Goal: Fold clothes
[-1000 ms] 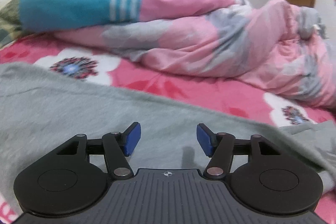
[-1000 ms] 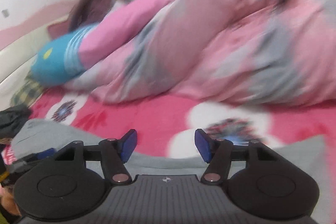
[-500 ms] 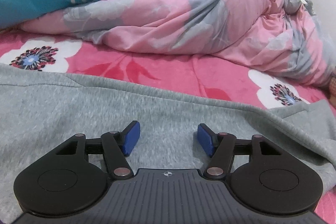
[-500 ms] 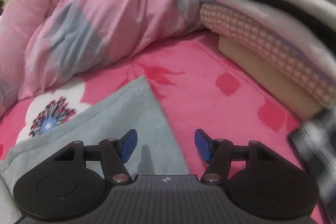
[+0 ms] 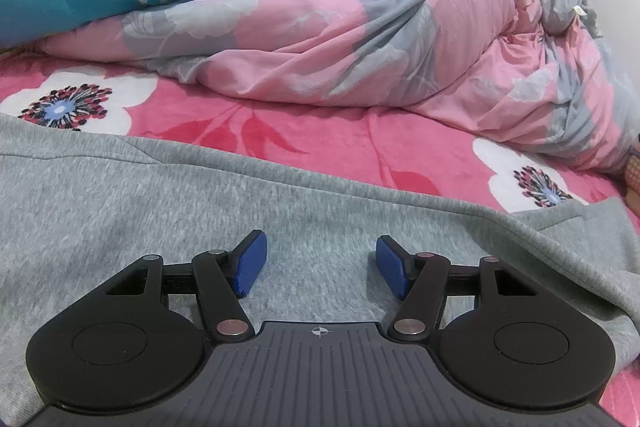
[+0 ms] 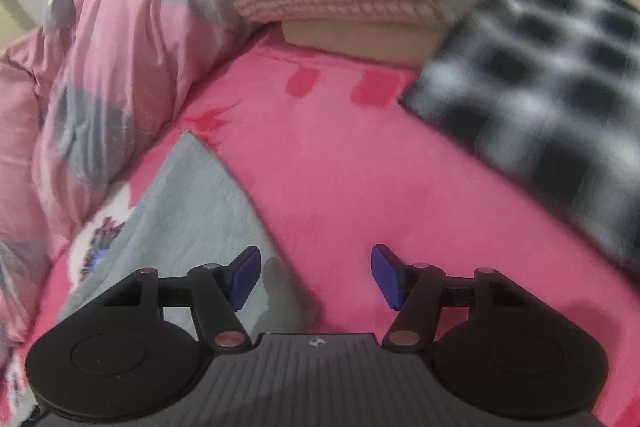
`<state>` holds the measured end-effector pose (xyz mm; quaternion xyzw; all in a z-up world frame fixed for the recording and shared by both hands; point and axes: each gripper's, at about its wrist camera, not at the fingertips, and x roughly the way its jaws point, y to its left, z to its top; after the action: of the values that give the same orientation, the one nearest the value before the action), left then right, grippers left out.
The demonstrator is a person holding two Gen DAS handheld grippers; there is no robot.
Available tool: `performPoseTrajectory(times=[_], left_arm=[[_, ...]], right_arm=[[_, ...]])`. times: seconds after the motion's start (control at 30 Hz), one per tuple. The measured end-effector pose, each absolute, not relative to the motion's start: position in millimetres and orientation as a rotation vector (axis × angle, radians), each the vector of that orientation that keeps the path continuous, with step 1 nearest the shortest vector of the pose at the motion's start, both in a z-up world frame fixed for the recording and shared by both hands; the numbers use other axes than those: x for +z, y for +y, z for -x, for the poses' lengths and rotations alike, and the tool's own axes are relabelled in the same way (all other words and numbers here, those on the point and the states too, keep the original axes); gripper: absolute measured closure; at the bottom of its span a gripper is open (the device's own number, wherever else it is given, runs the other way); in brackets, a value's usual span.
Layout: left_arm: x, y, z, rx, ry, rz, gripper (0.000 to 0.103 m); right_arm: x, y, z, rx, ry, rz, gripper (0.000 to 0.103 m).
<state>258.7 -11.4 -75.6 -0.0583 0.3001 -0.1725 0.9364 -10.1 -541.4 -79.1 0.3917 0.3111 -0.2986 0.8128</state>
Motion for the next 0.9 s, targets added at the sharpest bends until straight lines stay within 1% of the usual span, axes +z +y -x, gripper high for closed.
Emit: performPoseTrajectory(times=[0.03, 0.07, 0.1, 0.13, 0.17, 0.2, 0.23, 0.33, 0.4, 0.47, 0.53, 0.63, 0.77, 0.83, 0.9], left_arm=[[-76, -11, -259, -0.353, 0.613, 0.123, 0.042], [-76, -11, -259, -0.353, 0.613, 0.127, 0.042], [-76, -10, -259, -0.353, 0.613, 0.131, 0.042], [-76, -10, -259, -0.353, 0.613, 0.135, 0.042], [-76, -9, -259, -0.353, 0.612, 0.140, 0.042], [-76, -8, -259, -0.353, 0.612, 0.146, 0.042], [-76, -7, -259, -0.353, 0.612, 0.152, 0.042], [-76, -5, -260, -0.353, 0.614, 0.169, 0.042], [-76, -6, -260, -0.351, 0.615, 0.168, 0.042], [-76, -6, -260, -0.349, 0.615, 0.164, 0.042], [-76, -6, -260, -0.349, 0.615, 0.163, 0.042], [-76, -5, -260, -0.350, 0.614, 0.168, 0.042], [-76, -6, -260, -0.348, 0.615, 0.165, 0.042], [-76, -6, -260, -0.347, 0.615, 0.162, 0.042], [-76, -6, -260, -0.347, 0.616, 0.162, 0.042]], right_arm=[[-80, -538, 8, -0.629, 0.674, -0.830, 0.042], [-80, -535, 5, -0.621, 0.685, -0.822, 0.047], [-79, -531, -1, -0.633, 0.706, -0.783, 0.049], [-79, -527, -7, -0.632, 0.721, -0.740, 0.056], [-78, -522, -14, -0.629, 0.736, -0.698, 0.078], [-76, -518, -18, -0.614, 0.747, -0.674, 0.090], [-71, -516, -18, -0.586, 0.738, -0.683, 0.096], [-38, -500, -5, -0.588, 0.657, -0.596, 0.097], [-29, -503, 9, -0.621, 0.640, -0.614, 0.097], [-37, -509, 21, -0.667, 0.680, -0.619, 0.097], [-58, -514, 27, -0.681, 0.718, -0.646, 0.097], [-76, -519, 27, -0.700, 0.690, -0.643, 0.097], [-64, -526, 28, -0.881, 0.714, -0.494, 0.093], [-51, -526, 32, -0.882, 0.662, -0.484, 0.093], [-41, -517, 17, -0.803, 0.637, -0.454, 0.093]])
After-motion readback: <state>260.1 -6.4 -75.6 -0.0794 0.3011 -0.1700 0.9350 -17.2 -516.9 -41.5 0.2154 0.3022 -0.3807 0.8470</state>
